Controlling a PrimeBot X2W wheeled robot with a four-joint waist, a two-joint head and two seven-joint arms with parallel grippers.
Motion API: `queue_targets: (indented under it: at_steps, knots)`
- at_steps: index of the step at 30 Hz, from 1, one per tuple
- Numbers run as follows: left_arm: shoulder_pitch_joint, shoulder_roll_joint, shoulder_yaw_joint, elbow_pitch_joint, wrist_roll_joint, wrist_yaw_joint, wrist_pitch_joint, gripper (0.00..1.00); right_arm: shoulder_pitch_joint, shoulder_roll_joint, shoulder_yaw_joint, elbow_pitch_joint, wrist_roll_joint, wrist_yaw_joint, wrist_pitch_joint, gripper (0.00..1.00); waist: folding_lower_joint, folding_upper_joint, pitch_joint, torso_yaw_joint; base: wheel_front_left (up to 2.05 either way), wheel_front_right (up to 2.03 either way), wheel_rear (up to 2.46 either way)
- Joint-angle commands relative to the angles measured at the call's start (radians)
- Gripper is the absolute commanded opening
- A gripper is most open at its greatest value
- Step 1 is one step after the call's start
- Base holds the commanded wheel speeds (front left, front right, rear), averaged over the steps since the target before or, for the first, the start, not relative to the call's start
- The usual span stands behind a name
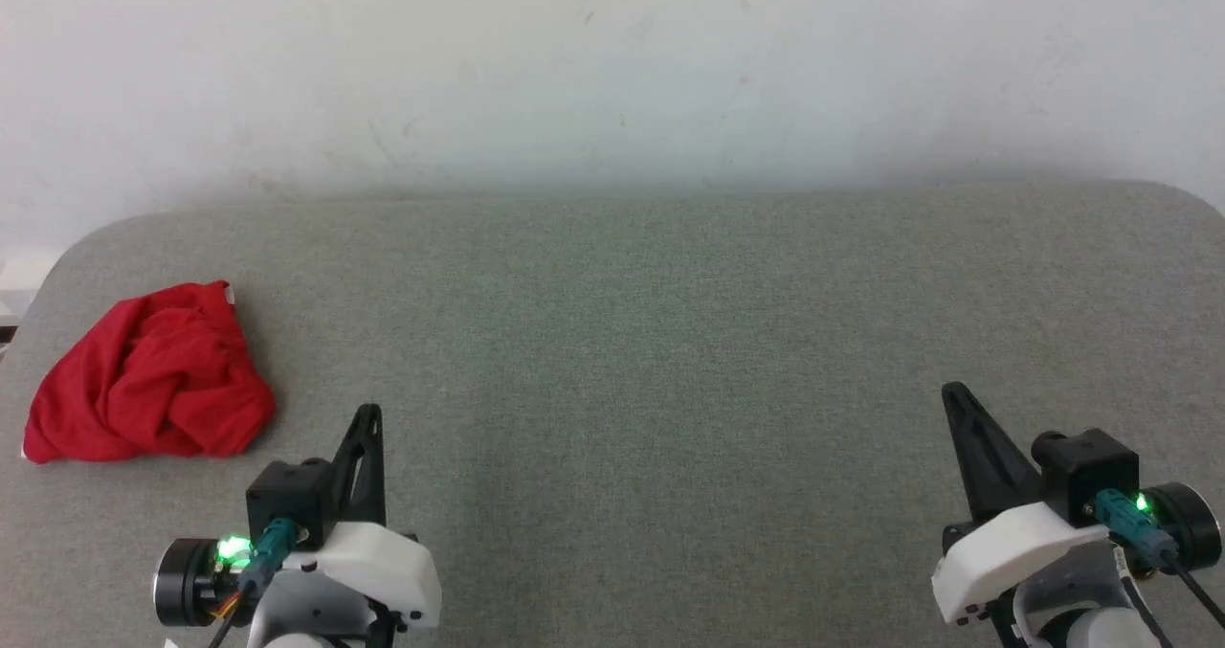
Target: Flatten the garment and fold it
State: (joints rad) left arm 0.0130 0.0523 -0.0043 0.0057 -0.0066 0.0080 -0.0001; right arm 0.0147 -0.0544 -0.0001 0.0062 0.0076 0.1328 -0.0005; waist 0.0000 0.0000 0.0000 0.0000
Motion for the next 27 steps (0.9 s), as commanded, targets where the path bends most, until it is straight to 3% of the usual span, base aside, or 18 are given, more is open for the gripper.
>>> queue_targets:
  at_steps: [1,27]
  knots:
    - [-0.013,-0.002,0.004,-0.006,0.007,-0.008,0.0,0.0,-0.015,0.004,0.0,-0.006,-0.008,-0.002,0.0,0.0,0.0,0.0,0.0,0.0,0.0,0.0,0.0]
    - [-0.013,-0.002,0.004,-0.006,0.007,-0.008,0.0,0.0,-0.015,0.004,0.0,-0.006,-0.008,-0.002,0.0,0.0,0.0,0.0,0.0,0.0,0.0,0.0,0.0]
